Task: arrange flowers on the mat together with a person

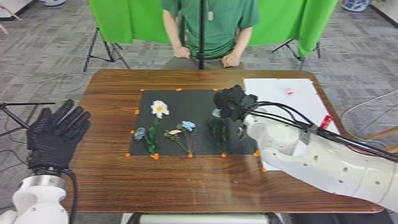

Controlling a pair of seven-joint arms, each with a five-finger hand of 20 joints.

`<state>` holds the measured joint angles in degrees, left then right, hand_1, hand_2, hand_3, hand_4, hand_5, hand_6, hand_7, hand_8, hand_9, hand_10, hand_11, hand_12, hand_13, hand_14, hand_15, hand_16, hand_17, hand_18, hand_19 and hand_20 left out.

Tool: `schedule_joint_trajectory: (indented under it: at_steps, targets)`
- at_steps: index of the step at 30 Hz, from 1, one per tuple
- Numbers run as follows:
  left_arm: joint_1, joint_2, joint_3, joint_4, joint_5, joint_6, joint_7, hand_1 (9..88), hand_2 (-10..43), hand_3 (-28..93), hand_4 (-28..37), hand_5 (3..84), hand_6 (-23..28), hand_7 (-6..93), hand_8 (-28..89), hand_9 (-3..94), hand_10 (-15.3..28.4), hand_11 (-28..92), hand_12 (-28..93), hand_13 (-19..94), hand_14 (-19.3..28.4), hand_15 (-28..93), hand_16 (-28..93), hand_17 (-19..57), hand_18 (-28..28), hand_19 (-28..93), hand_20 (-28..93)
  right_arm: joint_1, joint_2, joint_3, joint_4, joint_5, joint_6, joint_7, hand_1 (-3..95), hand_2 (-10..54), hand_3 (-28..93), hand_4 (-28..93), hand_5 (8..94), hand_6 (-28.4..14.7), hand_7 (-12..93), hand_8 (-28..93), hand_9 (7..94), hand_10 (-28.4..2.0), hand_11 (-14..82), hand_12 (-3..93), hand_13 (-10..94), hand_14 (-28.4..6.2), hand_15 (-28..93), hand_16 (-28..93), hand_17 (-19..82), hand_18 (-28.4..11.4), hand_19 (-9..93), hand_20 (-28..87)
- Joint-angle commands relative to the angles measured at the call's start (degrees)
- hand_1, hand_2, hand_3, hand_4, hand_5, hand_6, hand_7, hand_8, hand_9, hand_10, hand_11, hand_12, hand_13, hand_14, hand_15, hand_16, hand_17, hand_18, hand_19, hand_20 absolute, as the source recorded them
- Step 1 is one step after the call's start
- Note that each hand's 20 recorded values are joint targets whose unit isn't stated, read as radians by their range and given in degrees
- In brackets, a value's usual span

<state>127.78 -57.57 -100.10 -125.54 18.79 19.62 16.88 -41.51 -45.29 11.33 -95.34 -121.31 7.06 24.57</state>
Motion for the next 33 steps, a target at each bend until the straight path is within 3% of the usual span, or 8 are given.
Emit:
schedule_joint_trajectory:
  at_steps: [1,3,6,17,20,26,29,33]
  targets:
    - [0.41,-0.02,0.08,0.62,0.25,-1.04,-0.97,22.6,18.2,71,-28.3,41.7,9.3,11.5,-9,34.1,15.7,20,8,25,14.7,30,-8,-5.7,13.6,34,9,-2.01,-1.03,1.18,0.09,-1.32,-1.62,0.64,56.0,-8.2,71,-28,56.7,0.4,45,-5,70.1,-8.6,16.1,45.5,55,-5.6,44,41,22,-18.4,67,26]
    - [-0.01,0.18,0.41,0.90,0.25,-1.03,-1.12,22.6,18.1,71,-28.3,41.6,9.3,11.5,-9,34.1,15.6,20,8,25,14.7,29,-8,-5.7,13.6,34,9,-2.23,-0.77,0.94,-0.22,-1.17,-1.57,1.01,56.0,-8.4,71,-28,56.5,0.4,44,-5,70.1,-8.4,16.0,45.4,55,-5.8,44,41,22,-18.5,67,26]
    - [-0.25,0.30,0.85,0.92,-1.61,-1.39,-0.78,23.1,18.5,70,-28.3,41.7,9.2,11.4,-9,34.2,15.7,20,8,25,14.7,29,-8,-5.7,13.6,34,9,-3.01,-0.38,1.40,-0.44,-1.58,-1.78,0.84,55.3,-9.0,71,-28,56.4,0.3,44,-5,69.8,-8.6,16.0,45.3,55,-6.2,45,40,22,-18.6,67,26]
    - [-0.27,-0.04,0.80,0.81,-1.38,-0.91,-0.35,22.0,20.5,68,-28.3,42.1,9.4,11.4,-9,34.5,15.8,20,8,26,14.9,30,-8,-5.6,14.1,36,10,-6.10,1.29,5.53,-2.85,-0.74,-1.62,0.55,54.5,-9.5,71,-28,56.6,0.7,30,-8,69.1,-8.8,14.6,44.4,54,-7.0,47,39,22,-18.7,67,25]
    - [-0.24,0.17,1.16,0.80,-2.04,-0.71,0.07,22.7,20.7,66,-28.3,42.1,9.4,11.3,-9,34.5,15.8,20,8,26,14.9,30,-8,-5.6,14.1,36,10,-6.95,1.53,7.04,-3.73,1.68,-2.42,1.11,52.4,-9.5,73,-28,56.6,0.6,27,-15,67.2,-9.6,17.9,40.7,53,-7.7,48,37,22,-18.8,67,24]
    - [-0.53,0.14,1.10,1.01,-1.25,-1.53,-0.74,21.6,20.8,67,-28.3,41.4,9.2,11.2,-9,34.4,15.8,19,8,26,15.0,30,-8,-5.6,14.0,35,9,-13.80,2.11,15.91,-6.86,3.35,-6.64,2.32,47.3,-9.5,78,-28,54.2,-0.5,24,-15,61.9,-12.3,26.9,28.6,52,-10.2,52,30,21,-19.0,67,22]
    - [-0.40,0.03,0.95,1.00,-1.27,-1.96,-0.83,21.7,20.5,68,-28.3,41.8,9.4,11.2,-9,34.4,15.8,19,8,26,14.9,29,-8,-5.5,13.9,35,9,-18.87,2.20,21.97,-8.77,5.01,-5.00,3.39,44.5,-9.5,79,-28,52.0,-1.4,23,-14,59.2,-13.9,26.7,22.7,49,-11.5,54,24,20,-19.1,66,20]
    - [-0.32,-0.23,0.84,1.05,-1.05,-1.97,-0.96,21.9,20.4,67,-28.3,41.9,9.4,11.1,-9,34.4,15.7,19,8,26,14.9,29,-8,-5.4,13.7,35,9,-25.72,2.44,29.48,-11.45,11.40,4.96,4.27,42.1,-9.5,79,-28,50.6,-2.7,22,-14,54.9,-15.2,23.4,21.5,46,-12.3,54,23,20,-19.2,66,20]
